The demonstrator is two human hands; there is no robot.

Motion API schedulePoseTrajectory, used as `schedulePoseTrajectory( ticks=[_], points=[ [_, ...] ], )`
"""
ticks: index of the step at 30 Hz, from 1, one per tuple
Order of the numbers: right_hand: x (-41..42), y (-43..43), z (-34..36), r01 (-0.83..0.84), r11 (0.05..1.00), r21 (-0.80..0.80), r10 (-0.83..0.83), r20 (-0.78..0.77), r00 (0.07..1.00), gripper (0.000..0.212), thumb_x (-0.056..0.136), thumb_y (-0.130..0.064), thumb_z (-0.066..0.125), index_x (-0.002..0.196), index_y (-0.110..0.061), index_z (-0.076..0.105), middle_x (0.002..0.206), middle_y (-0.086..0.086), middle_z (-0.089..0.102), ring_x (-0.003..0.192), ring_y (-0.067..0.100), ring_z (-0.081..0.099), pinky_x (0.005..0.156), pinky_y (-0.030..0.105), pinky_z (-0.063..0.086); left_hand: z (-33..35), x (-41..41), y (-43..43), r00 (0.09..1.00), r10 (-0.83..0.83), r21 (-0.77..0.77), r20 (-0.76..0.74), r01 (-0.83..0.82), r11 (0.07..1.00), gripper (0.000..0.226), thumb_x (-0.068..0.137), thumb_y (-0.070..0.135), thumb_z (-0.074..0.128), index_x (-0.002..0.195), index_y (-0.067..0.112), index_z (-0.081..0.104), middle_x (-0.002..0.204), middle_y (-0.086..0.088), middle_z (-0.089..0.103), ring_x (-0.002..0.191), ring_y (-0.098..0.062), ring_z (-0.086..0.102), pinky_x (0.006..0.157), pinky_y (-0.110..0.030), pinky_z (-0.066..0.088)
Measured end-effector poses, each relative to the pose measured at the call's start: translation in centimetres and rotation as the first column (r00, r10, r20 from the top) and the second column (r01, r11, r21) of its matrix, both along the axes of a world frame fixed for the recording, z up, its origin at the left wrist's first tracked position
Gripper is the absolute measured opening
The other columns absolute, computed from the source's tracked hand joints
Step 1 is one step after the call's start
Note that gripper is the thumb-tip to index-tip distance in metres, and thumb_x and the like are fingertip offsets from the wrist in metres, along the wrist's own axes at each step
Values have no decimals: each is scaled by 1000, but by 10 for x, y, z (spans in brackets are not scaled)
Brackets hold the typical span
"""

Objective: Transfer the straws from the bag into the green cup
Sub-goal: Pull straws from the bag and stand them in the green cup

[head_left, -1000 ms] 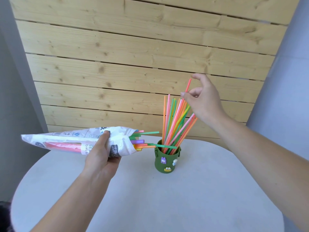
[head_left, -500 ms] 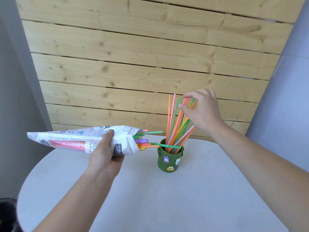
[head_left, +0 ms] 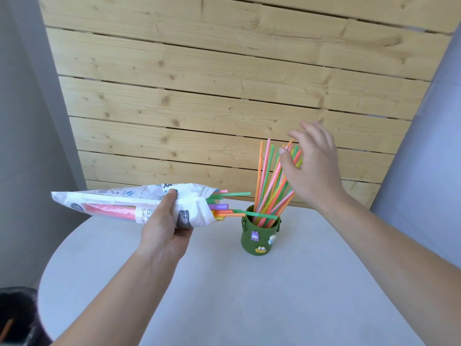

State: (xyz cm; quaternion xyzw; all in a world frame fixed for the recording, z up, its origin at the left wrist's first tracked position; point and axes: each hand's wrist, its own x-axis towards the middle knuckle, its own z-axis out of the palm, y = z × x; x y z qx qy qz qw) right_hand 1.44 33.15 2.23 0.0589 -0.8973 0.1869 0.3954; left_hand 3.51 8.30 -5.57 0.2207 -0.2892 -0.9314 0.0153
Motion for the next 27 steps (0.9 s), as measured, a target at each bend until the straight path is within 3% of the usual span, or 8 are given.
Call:
schedulePoseTrajectory(
  ticks=[3, 5, 6, 9, 13, 17, 23, 27],
  points=[
    [34, -24, -12, -50, 994, -102, 36, -130, 991, 34, 94, -33, 51, 116, -11, 67, 122, 8, 62, 118, 30, 52, 103, 31, 32, 5, 1, -4, 1000, 3, 21, -17, -2, 1000, 38, 96, 18, 74, 132, 14, 63, 119, 0, 78, 91, -11, 77, 67, -28, 63],
    [59, -40, -27, -109, 924, -367, 130, 31, 991, 33, 92, -49, 43, 107, -28, 64, 104, -2, 60, 93, 19, 59, 93, 21, 37, 10, 3, -8, 999, 5, 28, -45, -3, 1000, 40, 96, 19, 73, 134, 13, 62, 120, 0, 78, 93, -12, 77, 67, -27, 63],
    [68, -47, -34, -93, 848, -521, 209, 169, 963, 33, 88, -61, 39, 101, -37, 59, 98, -5, 60, 84, 15, 61, 84, 25, 43, 13, 3, -9, 998, 8, 26, -63, -6, 1000, 41, 96, 19, 73, 135, 13, 62, 121, -1, 78, 97, -12, 77, 67, -27, 64],
    [78, -65, -46, 96, 665, -740, 399, 461, 793, 47, 79, -79, 32, 99, -43, 55, 94, 3, 65, 58, 14, 63, 55, 30, 50, 19, 8, -12, 994, 25, -3, -111, -25, 1000, 38, 95, 19, 74, 132, 13, 63, 121, -2, 78, 103, -15, 77, 72, -30, 65],
    [72, -89, -53, 53, 399, -916, 476, 256, 841, 41, 85, -70, 46, 94, -33, 62, 72, 9, 62, 38, 18, 45, 41, 23, 34, 25, 18, -6, 991, 56, -103, -119, -68, 992, 29, 89, 19, 81, 115, 13, 69, 114, -1, 79, 87, -15, 77, 75, -30, 64],
    [67, -109, -57, 34, 442, -897, 390, 226, 893, 52, 75, -74, 51, 85, -25, 64, 52, -1, 51, 37, 18, 45, 40, 22, 33, 26, 28, 5, 984, 103, -182, -147, -129, 975, 30, 86, 17, 83, 115, 13, 73, 106, 1, 82, 76, -11, 77, 59, -24, 59],
    [61, -112, -70, 20, 410, -912, 337, 172, 926, 37, 91, -53, 57, 67, -25, 58, 45, -8, 52, 36, 18, 48, 38, 23, 37, 27, 33, 15, 979, 116, -206, -167, -150, 967, 35, 86, 18, 83, 119, 16, 73, 80, 12, 78, 65, -5, 74, 54, -20, 56],
    [55, -105, -78, -26, 499, -866, 277, 132, 952, 45, 89, -54, 56, 62, -19, 51, 48, -3, 38, 48, 22, 36, 52, 35, 34, 23, 34, 20, 989, 93, -215, -114, -116, 970, 32, 85, 19, 84, 115, 15, 73, 92, 5, 80, 65, -6, 75, 54, -20, 57]
  ],
)
